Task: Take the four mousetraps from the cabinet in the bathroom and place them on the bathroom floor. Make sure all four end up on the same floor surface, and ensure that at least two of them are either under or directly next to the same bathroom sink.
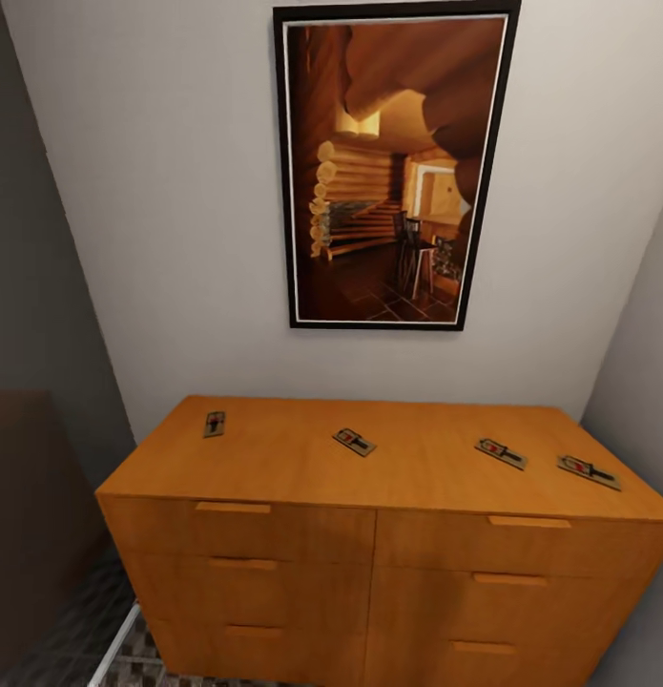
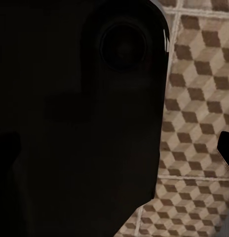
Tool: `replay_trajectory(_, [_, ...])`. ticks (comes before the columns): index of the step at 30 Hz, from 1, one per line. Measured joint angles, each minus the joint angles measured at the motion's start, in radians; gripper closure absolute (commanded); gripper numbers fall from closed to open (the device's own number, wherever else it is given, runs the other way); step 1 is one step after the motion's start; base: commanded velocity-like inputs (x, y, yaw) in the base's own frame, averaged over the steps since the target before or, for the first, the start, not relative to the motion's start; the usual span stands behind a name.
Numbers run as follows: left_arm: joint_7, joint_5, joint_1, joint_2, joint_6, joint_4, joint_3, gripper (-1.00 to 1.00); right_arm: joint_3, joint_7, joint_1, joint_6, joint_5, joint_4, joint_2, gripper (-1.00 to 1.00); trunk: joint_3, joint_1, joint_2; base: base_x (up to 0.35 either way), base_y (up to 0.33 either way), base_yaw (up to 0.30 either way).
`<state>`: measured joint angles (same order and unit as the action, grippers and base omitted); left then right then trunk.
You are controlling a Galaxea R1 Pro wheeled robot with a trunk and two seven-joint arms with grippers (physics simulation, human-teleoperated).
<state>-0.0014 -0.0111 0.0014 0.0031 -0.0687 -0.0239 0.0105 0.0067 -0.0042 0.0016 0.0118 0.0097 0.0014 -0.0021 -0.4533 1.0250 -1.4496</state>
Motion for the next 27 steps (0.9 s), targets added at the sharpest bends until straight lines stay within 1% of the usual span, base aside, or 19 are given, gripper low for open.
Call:
replay_trajectory(4, [0.000,0.000,0.000,0.000,0.000,0.000,0.000,-1.00,-0.001,0.000,0.000,0.000,0.000,0.000,0.000,-1.00,0.000,0.000,0.000,0.000,0.000,0.178])
replay_trajectory(9, [0.000,0.000,0.000,0.000,0.000,0.000,0.000,-1.00,0.000,0.000,0.000,0.000,0.000,0.000,0.000,-1.00,0.000,0.000,0.000,0.000,0.000,0.070])
replay_trajectory(27, [0.000,0.000,0.000,0.000,-0.001,0.000,0.000,-1.00,0.000,0.000,0.000,0.000,0.000,0.000,0.000,-1.00,0.000,0.000,0.000,0.000,0.000,0.012])
